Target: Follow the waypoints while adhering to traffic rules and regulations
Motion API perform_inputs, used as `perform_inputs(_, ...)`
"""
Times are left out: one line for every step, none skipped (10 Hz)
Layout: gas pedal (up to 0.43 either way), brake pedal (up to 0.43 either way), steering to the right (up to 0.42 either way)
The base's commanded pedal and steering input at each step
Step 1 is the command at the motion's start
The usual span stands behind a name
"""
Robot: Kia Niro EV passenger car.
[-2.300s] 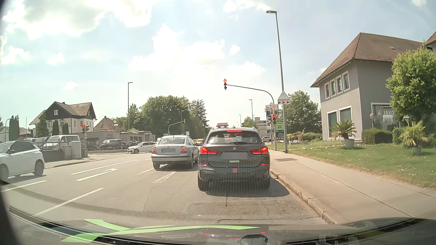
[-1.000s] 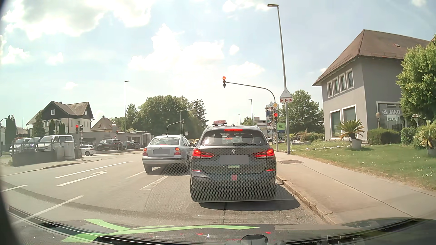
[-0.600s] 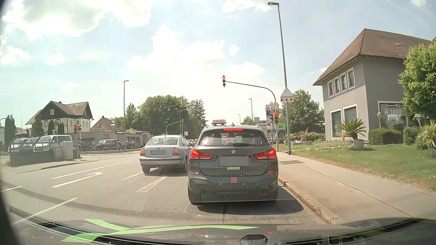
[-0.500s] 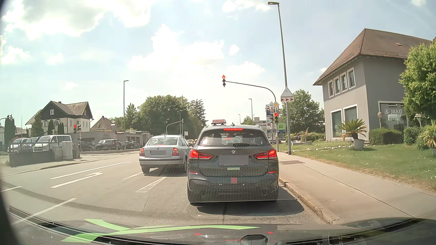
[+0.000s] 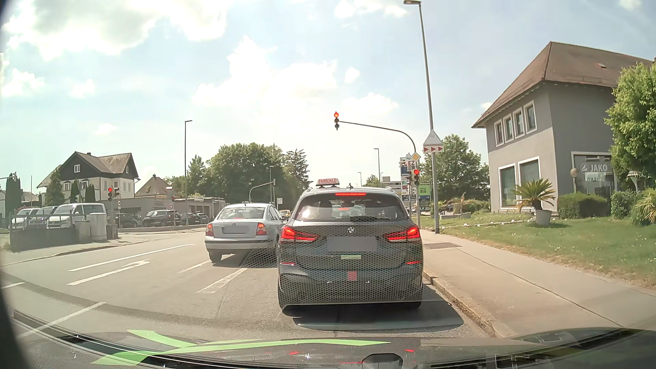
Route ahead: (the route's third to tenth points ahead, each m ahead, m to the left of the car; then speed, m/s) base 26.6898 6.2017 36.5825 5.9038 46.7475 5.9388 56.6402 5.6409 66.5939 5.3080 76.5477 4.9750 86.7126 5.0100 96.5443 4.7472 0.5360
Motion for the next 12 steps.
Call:
perform_inputs(0.000, 0.110, 0.000)
perform_inputs(0.000, 0.116, 0.000)
perform_inputs(0.000, 0.116, 0.000)
perform_inputs(0.000, 0.116, 0.000)
perform_inputs(0.000, 0.116, 0.000)
perform_inputs(0.000, 0.116, 0.000)
perform_inputs(0.000, 0.116, 0.000)
perform_inputs(0.000, 0.116, 0.000)
perform_inputs(0.000, 0.116, 0.000)
perform_inputs(0.000, 0.116, 0.000)
perform_inputs(0.000, 0.116, 0.000)
perform_inputs(0.000, 0.116, 0.000)
